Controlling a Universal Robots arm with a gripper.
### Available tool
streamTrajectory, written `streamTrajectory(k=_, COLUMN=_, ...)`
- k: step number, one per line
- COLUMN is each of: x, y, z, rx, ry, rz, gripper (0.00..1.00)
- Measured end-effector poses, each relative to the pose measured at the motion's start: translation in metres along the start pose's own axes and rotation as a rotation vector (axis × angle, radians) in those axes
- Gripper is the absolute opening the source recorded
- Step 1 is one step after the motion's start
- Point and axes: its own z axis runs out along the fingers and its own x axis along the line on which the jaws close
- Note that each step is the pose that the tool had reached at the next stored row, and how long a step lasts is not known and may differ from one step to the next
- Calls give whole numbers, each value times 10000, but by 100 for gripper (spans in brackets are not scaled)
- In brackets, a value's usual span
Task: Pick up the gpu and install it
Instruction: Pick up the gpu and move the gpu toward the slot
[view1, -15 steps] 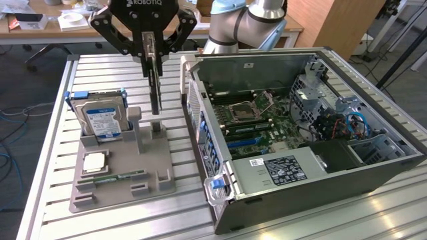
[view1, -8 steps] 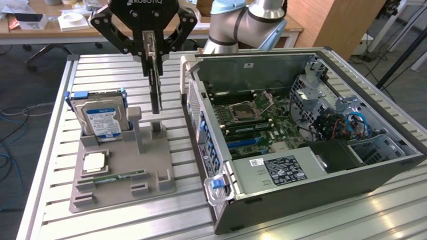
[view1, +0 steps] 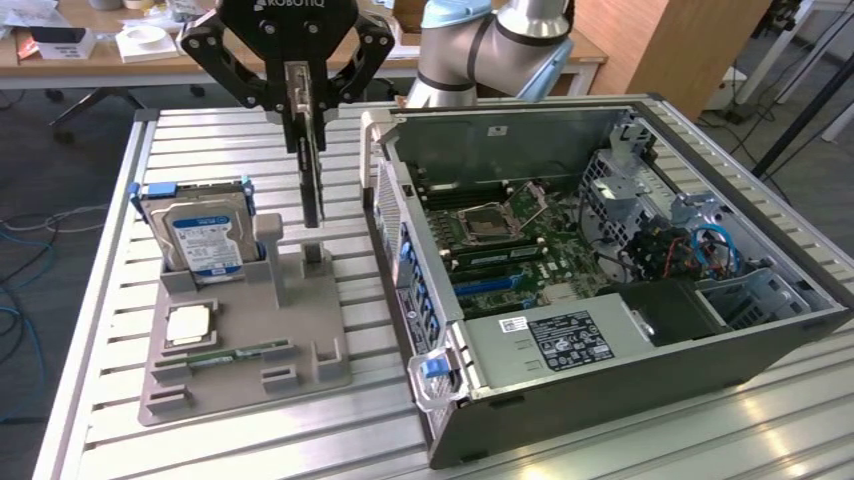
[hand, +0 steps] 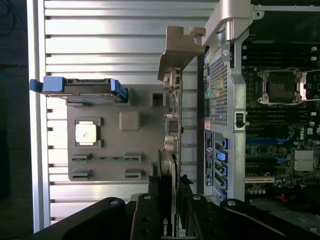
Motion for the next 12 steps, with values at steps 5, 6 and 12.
streamTrajectory(k=5, x=-52, y=1, z=1, rx=1, ry=3, rz=-1, gripper=26)
streamTrajectory(k=6, x=-68, y=2, z=2, rx=0, ry=3, rz=-1, gripper=26)
streamTrajectory(k=12, x=-138, y=4, z=3, rx=0, ry=5, rz=0, gripper=26)
